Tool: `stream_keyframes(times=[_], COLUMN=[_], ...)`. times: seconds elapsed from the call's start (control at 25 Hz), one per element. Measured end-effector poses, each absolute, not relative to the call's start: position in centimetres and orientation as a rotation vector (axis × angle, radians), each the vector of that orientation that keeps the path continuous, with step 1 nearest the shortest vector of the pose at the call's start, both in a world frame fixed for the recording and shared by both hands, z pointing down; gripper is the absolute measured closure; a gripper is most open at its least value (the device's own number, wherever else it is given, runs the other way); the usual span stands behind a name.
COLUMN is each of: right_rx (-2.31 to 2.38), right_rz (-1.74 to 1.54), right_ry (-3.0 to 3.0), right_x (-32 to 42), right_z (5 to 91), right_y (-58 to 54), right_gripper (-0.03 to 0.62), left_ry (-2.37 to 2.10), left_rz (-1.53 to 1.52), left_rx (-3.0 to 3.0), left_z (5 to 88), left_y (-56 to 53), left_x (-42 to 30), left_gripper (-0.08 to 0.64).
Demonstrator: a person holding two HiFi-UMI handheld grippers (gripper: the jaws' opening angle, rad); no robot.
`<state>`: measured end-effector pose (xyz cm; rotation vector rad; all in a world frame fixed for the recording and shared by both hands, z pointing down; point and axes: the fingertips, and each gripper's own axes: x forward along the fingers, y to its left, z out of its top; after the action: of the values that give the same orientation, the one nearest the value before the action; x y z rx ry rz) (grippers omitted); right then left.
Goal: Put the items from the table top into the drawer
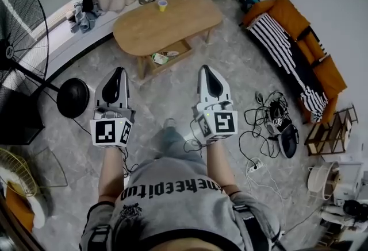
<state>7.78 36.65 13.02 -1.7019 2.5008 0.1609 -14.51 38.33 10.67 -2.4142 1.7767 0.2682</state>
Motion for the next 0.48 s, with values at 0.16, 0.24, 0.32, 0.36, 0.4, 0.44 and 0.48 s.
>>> stream_keyframes(times=[0.16,0.24,0.32,0.36,0.4,0.44,0.48], right_rx=[-1.672,-1.665,-1.660,-1.657,-1.655,-1.651,-1.646], right_rz=[0.174,0.181,0.178,0.177,0.176,0.178,0.181], right_ry=[2.515,2.521,2.517,2.516,2.515,2.516,2.518], right_x=[8.7,9.5,10.5,11.0,11.4,11.7,12.0], right_z=[11.9,11.4,11.2,11.1,11.1,11.0,11.0], right_y=[31.1,28.5,25.9,24.8,23.8,22.8,22.0], right_gripper=[0.589,0.589,0.589,0.589,0.589,0.589,0.589], left_ry=[1.784,1.783,1.775,1.772,1.772,1.773,1.775], left_rz=[0.286,0.303,0.312,0.311,0.310,0.312,0.316], left_rx=[-2.388,-2.380,-2.378,-2.377,-2.375,-2.374,-2.371], left_z=[9.5,8.9,8.5,8.4,8.4,8.3,8.2], left_y=[33.0,30.3,27.8,26.7,25.6,24.6,23.7], left_x=[-13.5,-12.5,-11.4,-10.9,-10.4,-10.0,-9.6], left_gripper=[0.540,0.540,0.540,0.540,0.540,0.540,0.540])
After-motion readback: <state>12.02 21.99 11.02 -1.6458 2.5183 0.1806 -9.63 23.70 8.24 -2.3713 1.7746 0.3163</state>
